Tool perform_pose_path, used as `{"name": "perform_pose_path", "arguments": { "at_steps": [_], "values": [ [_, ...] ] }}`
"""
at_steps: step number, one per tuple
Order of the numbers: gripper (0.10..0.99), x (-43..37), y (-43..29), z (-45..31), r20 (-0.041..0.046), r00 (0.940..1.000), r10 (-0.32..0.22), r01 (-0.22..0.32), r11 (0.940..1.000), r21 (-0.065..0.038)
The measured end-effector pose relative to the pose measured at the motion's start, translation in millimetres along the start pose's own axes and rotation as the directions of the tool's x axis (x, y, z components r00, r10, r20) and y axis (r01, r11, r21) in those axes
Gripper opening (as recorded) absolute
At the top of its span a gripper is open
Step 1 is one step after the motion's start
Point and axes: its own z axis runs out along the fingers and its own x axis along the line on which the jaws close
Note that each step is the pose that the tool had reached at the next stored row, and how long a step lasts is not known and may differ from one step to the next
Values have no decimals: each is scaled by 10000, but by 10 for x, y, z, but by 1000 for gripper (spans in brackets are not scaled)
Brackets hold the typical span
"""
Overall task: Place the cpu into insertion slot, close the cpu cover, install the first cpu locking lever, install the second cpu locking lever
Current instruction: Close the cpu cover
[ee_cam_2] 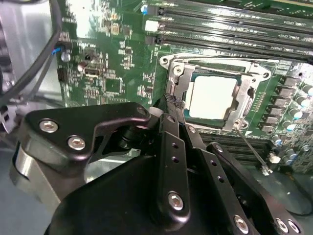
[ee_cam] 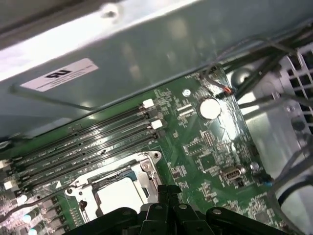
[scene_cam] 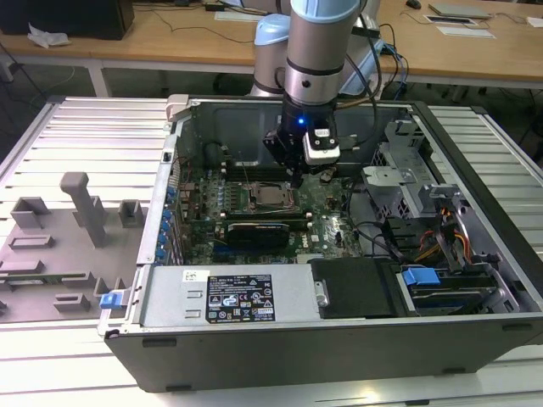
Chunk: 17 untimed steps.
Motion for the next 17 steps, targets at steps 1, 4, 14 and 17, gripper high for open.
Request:
{"name": "perform_pose_path", "arguments": {
  "at_steps": [1,4,14,17],
  "values": [
    [106,0,0,2,0,9996,-266,266,9996,-10],
    [106,-4,-7,9,-1,9950,-999,999,9950,-23],
    [106,-14,-38,50,-47,9637,-2670,2670,9637,-47],
    [106,-15,-42,59,-56,9514,-3078,3078,9514,-52]
  ]
}}
